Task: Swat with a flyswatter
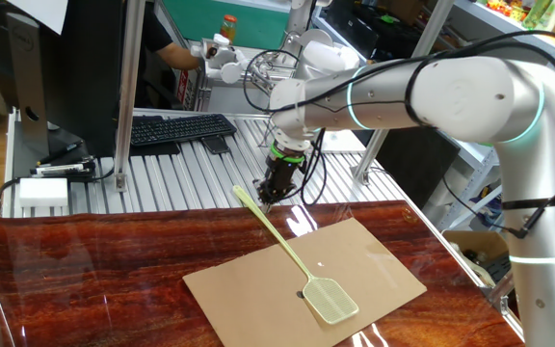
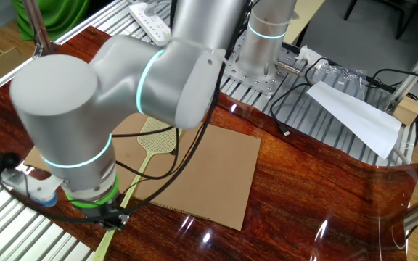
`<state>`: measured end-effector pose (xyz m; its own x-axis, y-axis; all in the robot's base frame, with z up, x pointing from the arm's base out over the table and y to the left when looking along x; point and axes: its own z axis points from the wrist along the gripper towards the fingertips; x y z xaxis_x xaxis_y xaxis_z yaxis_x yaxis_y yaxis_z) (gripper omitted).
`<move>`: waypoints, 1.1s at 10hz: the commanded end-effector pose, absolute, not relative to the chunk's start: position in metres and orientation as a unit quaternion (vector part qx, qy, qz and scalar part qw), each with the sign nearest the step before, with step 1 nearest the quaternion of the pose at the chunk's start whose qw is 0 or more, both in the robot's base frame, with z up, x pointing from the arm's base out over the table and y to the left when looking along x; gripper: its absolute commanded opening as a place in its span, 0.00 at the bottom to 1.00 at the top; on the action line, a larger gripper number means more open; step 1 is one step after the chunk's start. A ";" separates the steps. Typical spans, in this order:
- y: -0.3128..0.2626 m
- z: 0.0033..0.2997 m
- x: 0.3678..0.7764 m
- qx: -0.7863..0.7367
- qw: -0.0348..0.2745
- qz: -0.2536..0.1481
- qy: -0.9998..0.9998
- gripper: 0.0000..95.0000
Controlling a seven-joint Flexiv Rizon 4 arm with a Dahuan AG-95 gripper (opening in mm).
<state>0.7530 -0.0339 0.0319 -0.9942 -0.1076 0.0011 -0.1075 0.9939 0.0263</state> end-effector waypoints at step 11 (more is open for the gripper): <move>-0.033 0.032 0.753 0.050 0.001 -0.006 -0.999 0.40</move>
<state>0.7526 -0.0337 0.0326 -0.9949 -0.1004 0.0024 -0.1003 0.9949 0.0121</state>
